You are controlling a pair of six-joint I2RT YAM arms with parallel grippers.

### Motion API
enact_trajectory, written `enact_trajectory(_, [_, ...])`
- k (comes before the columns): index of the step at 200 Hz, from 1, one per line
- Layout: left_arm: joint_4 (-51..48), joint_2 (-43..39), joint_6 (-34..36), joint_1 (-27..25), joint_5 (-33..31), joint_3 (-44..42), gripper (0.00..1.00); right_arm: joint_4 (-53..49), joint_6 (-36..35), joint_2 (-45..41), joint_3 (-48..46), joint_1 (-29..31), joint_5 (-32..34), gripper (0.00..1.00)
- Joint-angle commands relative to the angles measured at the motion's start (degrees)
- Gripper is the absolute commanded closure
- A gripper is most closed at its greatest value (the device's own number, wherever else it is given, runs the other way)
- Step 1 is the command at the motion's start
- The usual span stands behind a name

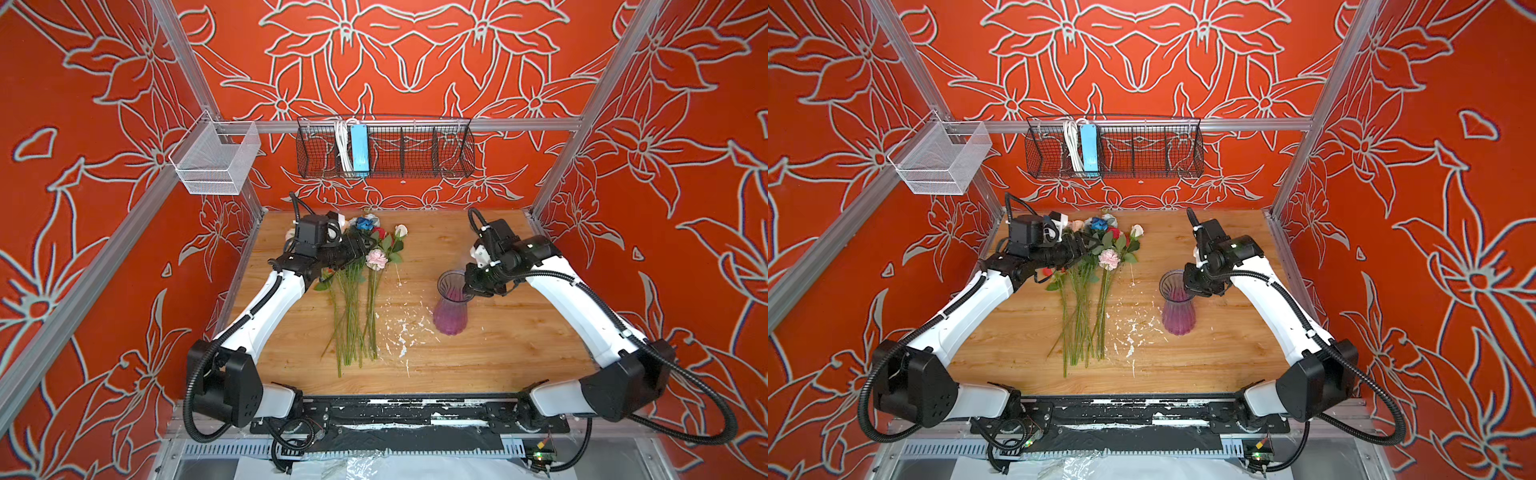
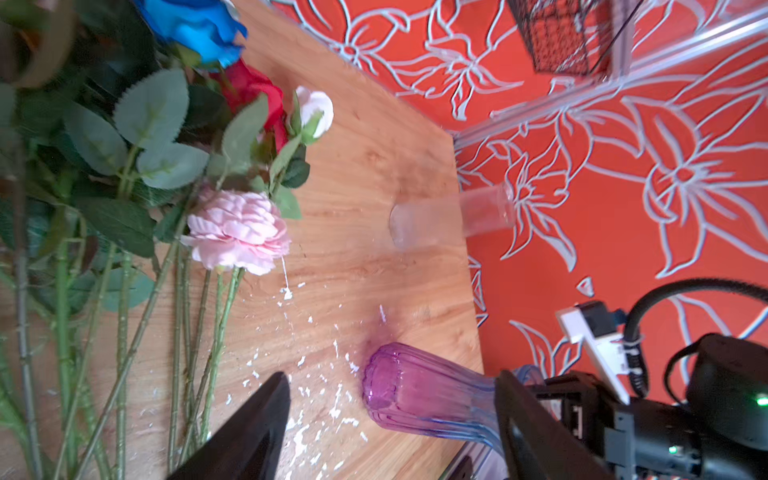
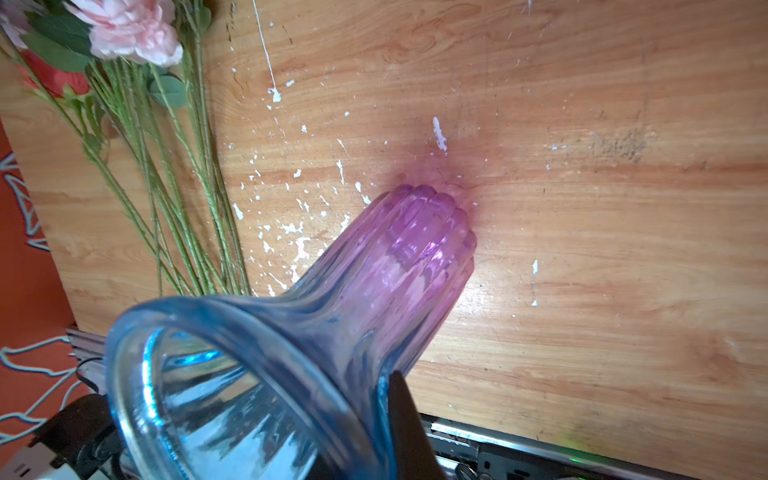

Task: Arrange the flowers into the vase
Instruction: 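Grasp pink flower stems with the left gripper while the right tilts the vase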

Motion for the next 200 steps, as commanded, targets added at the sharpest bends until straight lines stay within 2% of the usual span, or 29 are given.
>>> enact_trajectory(1, [-6.56,2.45,5.95,-2.18,-2.74,3.58,0.23,3.95,-2.14,-2.27,-1.03,-0.27,-1.54,1.0])
enact_trajectory(4, [-7.18,2.73,6.7,-2.44,-3.02,4.0,0.23,3.95,-2.06,-2.27,-1.23,-0.31,-1.52,0.98])
enact_trajectory(9, [-8.34,3.24,7.85,-3.09,-4.03,4.71,0.23,3.96,-1.95,-2.15,-1.47,-0.53,-1.65,0.84])
enact_trajectory(13, [-9.47,3.61,8.77,-3.56,-5.29,5.27,0.23,3.91,-2.01,-2.06,-1.53,-0.68,-1.77,0.79])
enact_trajectory(25, [-12.86,4.98,11.32,-4.86,-9.26,7.06,0.23,3.98,-2.76,-2.0,-1.25,-0.93,-1.92,0.73])
enact_trajectory(36, [-15.51,6.21,12.94,-5.83,-11.81,8.47,0.23,3.42,-3.47,-1.98,-0.22,-1.02,-1.16,0.61])
enact_trajectory(42, [-16.43,6.96,13.69,-6.41,-13.11,8.98,0.23,2.97,-3.88,-2.15,0.27,-1.06,-0.76,0.57])
enact_trajectory(79, [-23.12,12.19,17.15,-9.49,-21.29,13.13,0.25,1.72,-5.47,-5.29,1.45,-2.64,1.36,0.52])
enact_trajectory(116, [-26.49,17.07,18.5,-11.17,-27.11,15.23,0.38,1.22,-7.4,-12.91,0.52,-2.78,8.05,0.48])
enact_trajectory(137, [-27.46,20.5,19.88,-11.61,-27.23,15.96,0.57,3.41,-8.29,-19.54,-2.63,-2.78,11.58,0.46])
enact_trajectory(148, [-28.29,22.65,20.13,-11.8,-27.23,16.72,0.62,6.52,-7.81,-23.13,-5.61,-2.78,12.53,0.45])
enact_trajectory(159, [-28.89,24.84,20.21,-11.9,-26.12,17.6,0.71,10.02,-7.05,-26.62,-9.83,-2.78,12.65,0.45])
enact_trajectory(200, [-29.42,31.11,20.41,-12.34,-26.07,19.58,0.69,19.14,-2.35,-35.43,-23.31,-2.78,12.91,0.47])
